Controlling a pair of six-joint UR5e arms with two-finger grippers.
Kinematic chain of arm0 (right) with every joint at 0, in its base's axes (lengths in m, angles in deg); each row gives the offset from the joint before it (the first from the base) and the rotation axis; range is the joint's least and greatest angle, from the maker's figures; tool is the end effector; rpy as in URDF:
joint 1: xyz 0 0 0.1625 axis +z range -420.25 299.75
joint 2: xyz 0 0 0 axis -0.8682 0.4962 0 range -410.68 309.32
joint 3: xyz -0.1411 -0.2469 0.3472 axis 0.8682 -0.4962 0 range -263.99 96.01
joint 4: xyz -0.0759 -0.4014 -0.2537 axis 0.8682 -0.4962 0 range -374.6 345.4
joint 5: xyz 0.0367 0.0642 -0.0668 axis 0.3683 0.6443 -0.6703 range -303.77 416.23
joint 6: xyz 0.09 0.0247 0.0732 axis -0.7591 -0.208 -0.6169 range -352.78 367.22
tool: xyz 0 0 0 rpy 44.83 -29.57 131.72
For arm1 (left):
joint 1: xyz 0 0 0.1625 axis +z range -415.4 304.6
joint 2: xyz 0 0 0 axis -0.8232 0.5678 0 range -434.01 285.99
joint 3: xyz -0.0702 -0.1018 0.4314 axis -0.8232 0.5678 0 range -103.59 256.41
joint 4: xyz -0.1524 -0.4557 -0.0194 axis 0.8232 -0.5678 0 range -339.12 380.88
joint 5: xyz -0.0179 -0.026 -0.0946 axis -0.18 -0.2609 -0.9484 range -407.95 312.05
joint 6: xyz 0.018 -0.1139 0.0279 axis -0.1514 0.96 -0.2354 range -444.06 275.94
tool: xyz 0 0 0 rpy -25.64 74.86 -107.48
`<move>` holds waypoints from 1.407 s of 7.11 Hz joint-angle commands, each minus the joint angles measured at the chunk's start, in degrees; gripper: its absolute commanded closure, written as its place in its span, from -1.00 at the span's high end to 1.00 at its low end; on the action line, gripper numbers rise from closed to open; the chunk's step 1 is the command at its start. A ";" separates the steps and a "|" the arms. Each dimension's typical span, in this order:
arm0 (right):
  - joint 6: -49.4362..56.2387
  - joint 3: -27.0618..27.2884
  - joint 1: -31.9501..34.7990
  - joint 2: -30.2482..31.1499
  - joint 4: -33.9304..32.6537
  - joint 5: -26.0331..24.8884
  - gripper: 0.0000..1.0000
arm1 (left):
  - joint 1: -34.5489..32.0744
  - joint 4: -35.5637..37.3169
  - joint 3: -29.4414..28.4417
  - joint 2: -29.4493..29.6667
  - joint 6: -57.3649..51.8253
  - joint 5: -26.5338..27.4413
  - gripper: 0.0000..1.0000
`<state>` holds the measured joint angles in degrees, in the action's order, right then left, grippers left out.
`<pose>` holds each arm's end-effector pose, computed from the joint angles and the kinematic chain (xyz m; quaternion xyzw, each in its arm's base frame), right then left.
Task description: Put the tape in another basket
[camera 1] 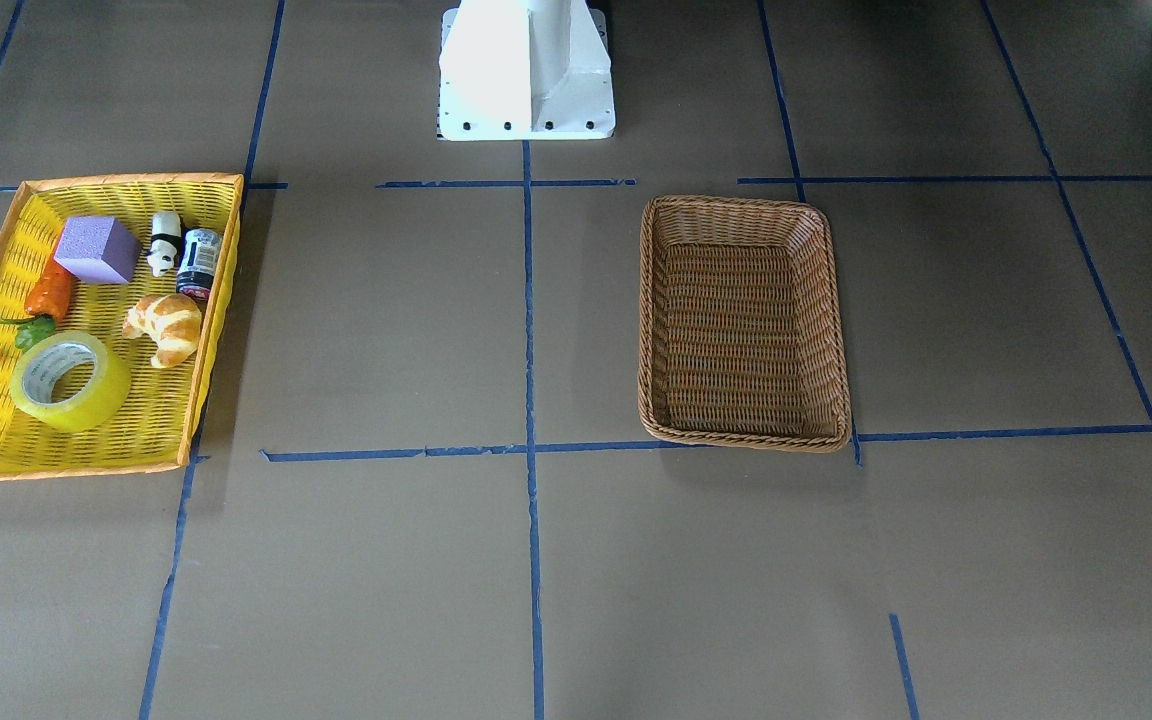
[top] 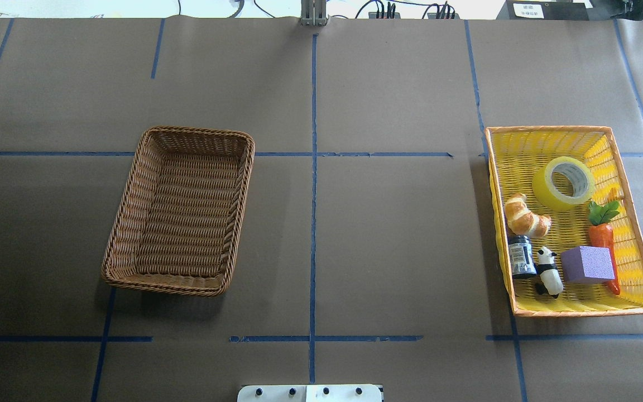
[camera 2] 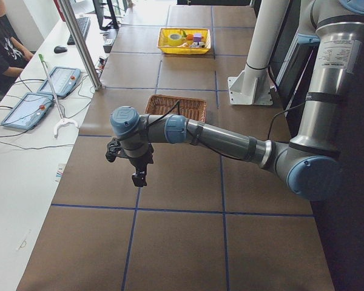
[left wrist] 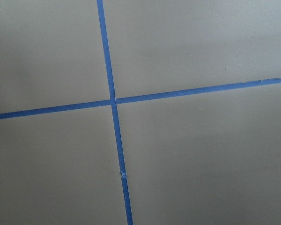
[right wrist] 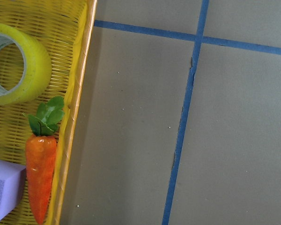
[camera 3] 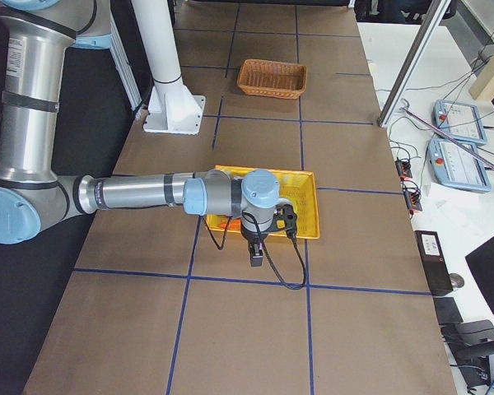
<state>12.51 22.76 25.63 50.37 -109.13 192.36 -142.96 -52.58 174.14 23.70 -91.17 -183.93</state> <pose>0.0136 -0.4773 0.6373 0.0135 -0.3917 -0.0794 0.9166 -0.0222 -0.6052 0.5686 0.0071 0.3905 0.0729 0.9177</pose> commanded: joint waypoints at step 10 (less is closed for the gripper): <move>0.16 -0.39 -0.44 -0.15 -0.04 0.10 1.00 | 1.16 -0.19 -0.61 -0.68 0.43 -0.08 1.00</move>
<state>12.55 22.45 25.30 50.28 -109.13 192.41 -141.92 -52.74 173.79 23.16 -90.79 -183.99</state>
